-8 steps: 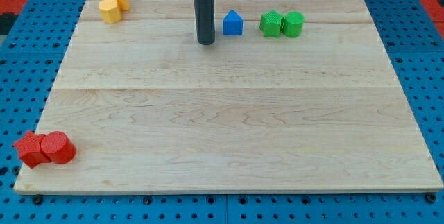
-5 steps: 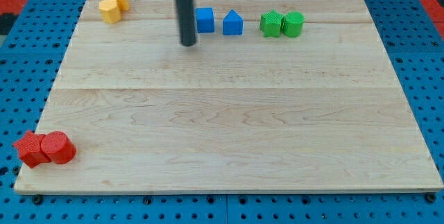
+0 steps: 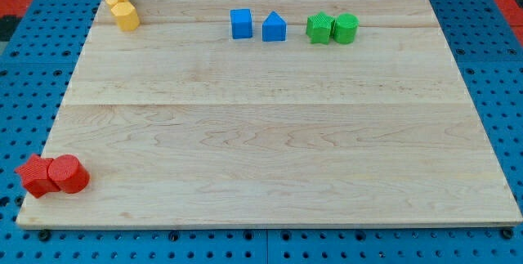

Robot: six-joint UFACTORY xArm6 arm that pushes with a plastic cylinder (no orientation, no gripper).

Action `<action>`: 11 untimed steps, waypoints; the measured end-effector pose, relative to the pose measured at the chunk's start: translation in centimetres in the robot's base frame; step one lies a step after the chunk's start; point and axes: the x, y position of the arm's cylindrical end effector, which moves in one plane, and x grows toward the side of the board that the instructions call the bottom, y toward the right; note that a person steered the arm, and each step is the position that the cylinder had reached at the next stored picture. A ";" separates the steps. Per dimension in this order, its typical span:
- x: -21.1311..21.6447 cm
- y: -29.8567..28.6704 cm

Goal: Place the yellow blocks parallel to each other

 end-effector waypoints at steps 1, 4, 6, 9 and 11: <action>2.9 1.7; 5.3 5.3; 4.0 2.6; 14.1 2.6; 14.9 2.6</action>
